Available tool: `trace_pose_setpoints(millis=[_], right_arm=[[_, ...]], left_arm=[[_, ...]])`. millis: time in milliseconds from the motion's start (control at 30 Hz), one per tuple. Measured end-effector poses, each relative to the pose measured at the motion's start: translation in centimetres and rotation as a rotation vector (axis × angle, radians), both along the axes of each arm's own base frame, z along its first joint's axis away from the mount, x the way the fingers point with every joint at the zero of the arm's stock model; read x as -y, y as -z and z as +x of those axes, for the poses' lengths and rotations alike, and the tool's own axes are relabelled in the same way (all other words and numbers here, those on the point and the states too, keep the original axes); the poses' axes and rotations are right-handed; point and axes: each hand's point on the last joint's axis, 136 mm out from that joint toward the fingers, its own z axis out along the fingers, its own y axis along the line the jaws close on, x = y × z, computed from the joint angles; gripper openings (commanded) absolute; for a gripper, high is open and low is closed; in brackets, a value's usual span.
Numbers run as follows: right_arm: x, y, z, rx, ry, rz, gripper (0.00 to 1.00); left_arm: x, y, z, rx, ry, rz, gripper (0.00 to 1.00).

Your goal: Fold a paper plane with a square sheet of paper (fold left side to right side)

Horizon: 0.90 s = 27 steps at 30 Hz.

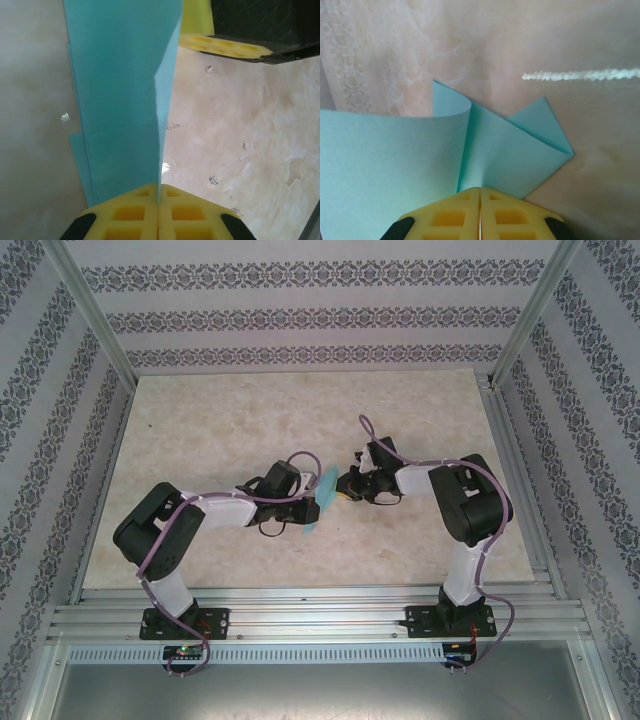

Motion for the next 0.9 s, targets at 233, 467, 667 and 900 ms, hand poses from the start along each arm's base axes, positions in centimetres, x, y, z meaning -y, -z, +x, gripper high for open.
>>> trace_pose_setpoints(millis=[233,467,667,900], right_arm=[[-0.1,0.1,-0.1,0.008,-0.018,-0.02,0.08],[-0.1,0.1,-0.2,0.017,-0.031,-0.032,0.07],[-0.1,0.1,-0.2,0.019,-0.036,-0.034,0.07],[-0.1,0.1,-0.2,0.021,-0.039,-0.036,0.07]], left_arm=[[0.3,-0.6,0.8,0.025,0.018,-0.003,0.2],[0.7,-1.6,1.4,0.053,0.044,0.001,0.26],[0.7,-1.8,1.4,0.059,0.06,0.013,0.35],[0.1,-2.7,1.6,0.073,0.064,0.02,0.4]])
